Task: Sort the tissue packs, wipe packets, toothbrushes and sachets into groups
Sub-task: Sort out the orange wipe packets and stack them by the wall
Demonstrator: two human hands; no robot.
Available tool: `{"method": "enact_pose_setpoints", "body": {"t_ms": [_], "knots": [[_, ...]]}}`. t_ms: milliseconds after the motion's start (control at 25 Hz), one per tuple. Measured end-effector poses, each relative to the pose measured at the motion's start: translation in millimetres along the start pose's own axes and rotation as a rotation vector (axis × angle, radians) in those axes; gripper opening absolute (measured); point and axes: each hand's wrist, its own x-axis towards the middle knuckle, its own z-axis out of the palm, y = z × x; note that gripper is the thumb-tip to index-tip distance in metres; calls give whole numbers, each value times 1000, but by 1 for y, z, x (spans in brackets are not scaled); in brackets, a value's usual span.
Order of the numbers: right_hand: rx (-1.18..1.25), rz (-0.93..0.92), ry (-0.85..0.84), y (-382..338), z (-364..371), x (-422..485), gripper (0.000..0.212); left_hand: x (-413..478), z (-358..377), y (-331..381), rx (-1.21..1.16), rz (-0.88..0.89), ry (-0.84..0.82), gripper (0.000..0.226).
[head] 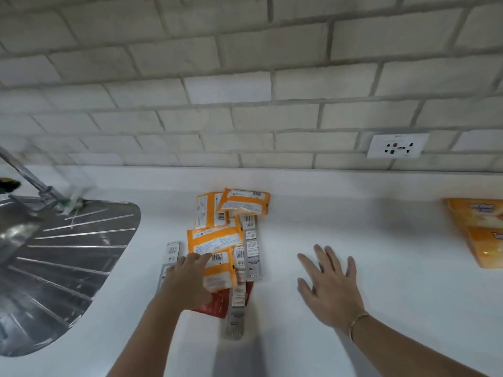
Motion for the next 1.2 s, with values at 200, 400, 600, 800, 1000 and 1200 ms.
{"method": "enact_pose_setpoints", "body": {"t_ms": [200,400,600,800,1000,1200], "knots": [[-18,0,15,-6,1,3,62,24,0,-21,69,93,37,98],[-15,16,19,-3,3,3,60,24,-14,-21,45,102,134,95],[-25,27,32,2,5,2,60,-1,-45,-10,-847,185,186,74],[-6,26,33,0,6,3,61,-18,-26,54,-2192,802,-399,58],[-33,28,-14,-3,5,5,60,-24,-17,123,-2407,878,-506,58],[293,15,-3,3,4,4,55,-44,-12,151,-2436,799,-464,66]]}}
